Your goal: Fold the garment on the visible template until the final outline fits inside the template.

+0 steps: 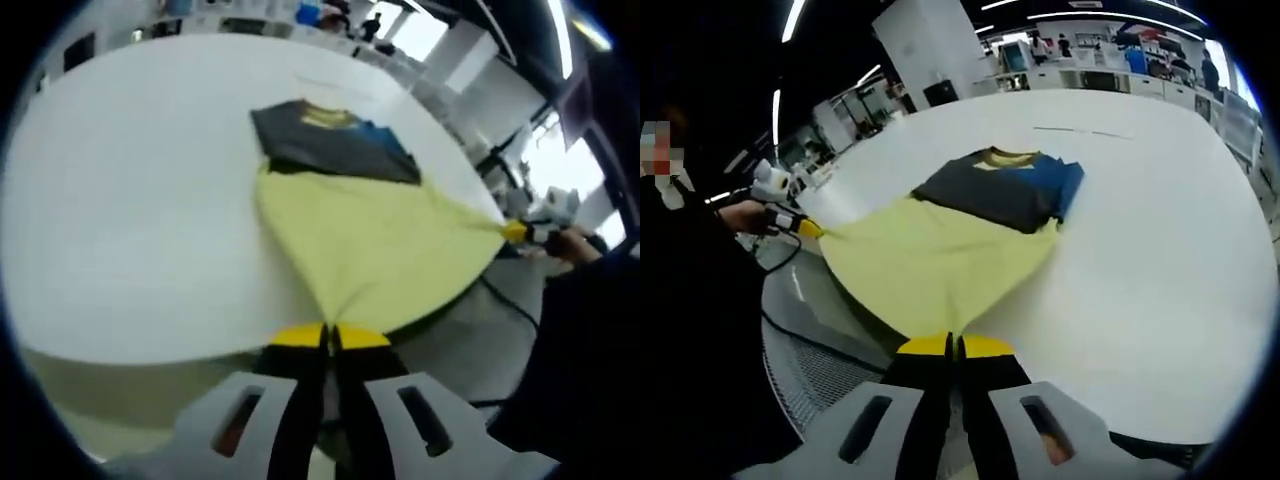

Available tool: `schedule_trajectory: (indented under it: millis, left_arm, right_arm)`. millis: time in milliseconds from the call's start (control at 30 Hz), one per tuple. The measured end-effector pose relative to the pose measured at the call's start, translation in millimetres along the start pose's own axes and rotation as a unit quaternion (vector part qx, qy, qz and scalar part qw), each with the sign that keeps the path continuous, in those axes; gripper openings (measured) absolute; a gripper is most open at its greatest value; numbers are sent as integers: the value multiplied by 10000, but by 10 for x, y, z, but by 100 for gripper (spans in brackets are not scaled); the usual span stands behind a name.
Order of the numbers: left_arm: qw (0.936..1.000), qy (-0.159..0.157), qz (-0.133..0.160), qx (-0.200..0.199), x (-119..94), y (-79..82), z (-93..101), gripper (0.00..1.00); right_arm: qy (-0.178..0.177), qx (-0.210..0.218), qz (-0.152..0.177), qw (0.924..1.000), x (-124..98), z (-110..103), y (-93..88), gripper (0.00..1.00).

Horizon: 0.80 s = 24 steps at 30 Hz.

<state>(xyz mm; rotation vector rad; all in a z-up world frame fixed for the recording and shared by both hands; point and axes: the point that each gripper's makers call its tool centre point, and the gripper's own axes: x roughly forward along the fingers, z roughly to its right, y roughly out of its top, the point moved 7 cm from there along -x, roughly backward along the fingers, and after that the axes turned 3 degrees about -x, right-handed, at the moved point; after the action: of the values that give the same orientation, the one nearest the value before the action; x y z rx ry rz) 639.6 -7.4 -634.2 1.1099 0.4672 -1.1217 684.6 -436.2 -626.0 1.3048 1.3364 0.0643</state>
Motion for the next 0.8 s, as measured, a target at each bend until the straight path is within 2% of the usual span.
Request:
schedule_trajectory:
  millis: [233, 433, 633, 800]
  left_arm:
    - [9997, -138, -108, -149, -158, -73, 104, 0]
    - [9996, -205, -186, -35, -258, -46, 173, 0]
    - [9996, -234, -111, 150, -350, 124, 224, 0]
    - [9987, -274, 42, 438, -399, 382, 244, 0]
  right_arm:
    - [191, 56, 65, 9998, -135, -33, 4, 3]
    - [357, 172, 179, 9991, -217, -59, 42, 3]
    - [438, 164, 368, 9982, -297, -50, 194, 2]
    - [391, 10, 524, 9979, -329, 12, 378, 2]
